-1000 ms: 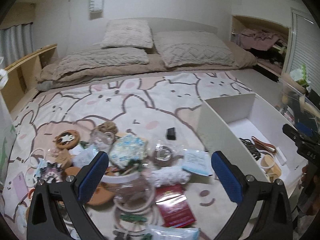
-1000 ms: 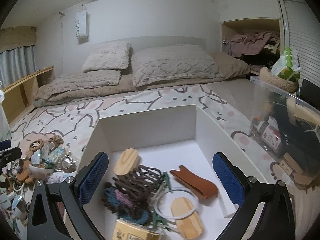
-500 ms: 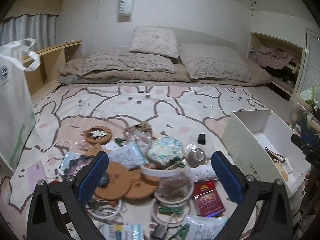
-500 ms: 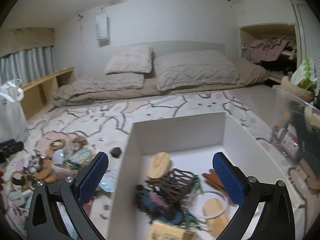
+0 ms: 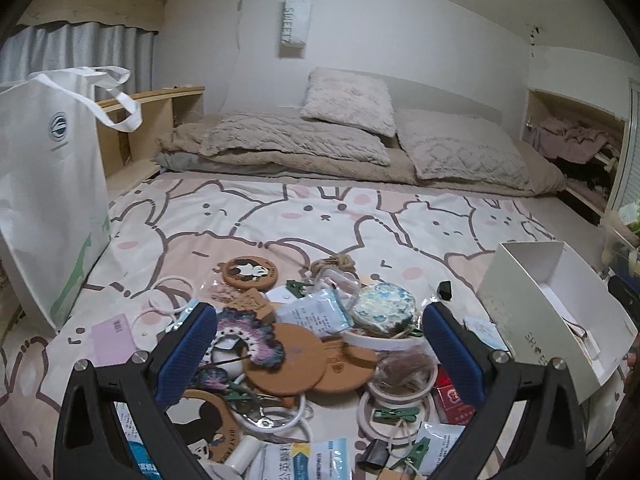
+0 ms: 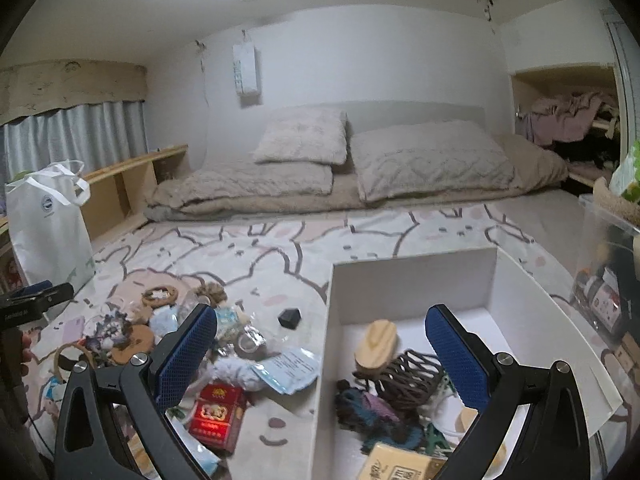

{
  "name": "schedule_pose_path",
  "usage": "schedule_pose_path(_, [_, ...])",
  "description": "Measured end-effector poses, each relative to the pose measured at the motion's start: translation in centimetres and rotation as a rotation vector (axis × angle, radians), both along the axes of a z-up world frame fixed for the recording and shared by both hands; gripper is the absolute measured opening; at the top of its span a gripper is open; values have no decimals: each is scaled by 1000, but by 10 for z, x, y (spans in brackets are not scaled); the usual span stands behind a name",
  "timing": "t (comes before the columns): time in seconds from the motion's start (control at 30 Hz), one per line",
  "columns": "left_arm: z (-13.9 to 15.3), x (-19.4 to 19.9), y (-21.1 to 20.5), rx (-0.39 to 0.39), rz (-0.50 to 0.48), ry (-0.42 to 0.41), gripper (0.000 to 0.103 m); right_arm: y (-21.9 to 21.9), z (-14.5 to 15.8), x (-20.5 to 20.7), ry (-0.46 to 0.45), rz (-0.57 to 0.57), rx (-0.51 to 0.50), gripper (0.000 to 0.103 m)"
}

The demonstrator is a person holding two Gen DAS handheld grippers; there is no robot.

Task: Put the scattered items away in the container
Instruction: 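Withdraw both tools from the box back toward the scattered items, then lower both tools toward the pile of items on the sheet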

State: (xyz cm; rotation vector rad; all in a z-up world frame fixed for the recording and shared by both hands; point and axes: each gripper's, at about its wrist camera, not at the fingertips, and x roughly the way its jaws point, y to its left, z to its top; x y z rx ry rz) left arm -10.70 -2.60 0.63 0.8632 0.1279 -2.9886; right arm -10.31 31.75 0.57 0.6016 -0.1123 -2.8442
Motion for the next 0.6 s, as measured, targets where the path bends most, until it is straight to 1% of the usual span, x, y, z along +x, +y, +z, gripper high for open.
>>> schedule_pose_path(0.1, [3, 4, -8, 35, 5, 3, 103, -8, 5, 6, 20, 43, -20, 103])
schedule_pose_path(0.3, [5, 14, -16, 42, 31, 8, 103, -28, 3, 11, 25, 102, -9, 103])
schedule_pose_path(0.6, [-5, 26, -32, 33, 85, 3, 103, -59, -8, 14, 14, 180, 32, 103])
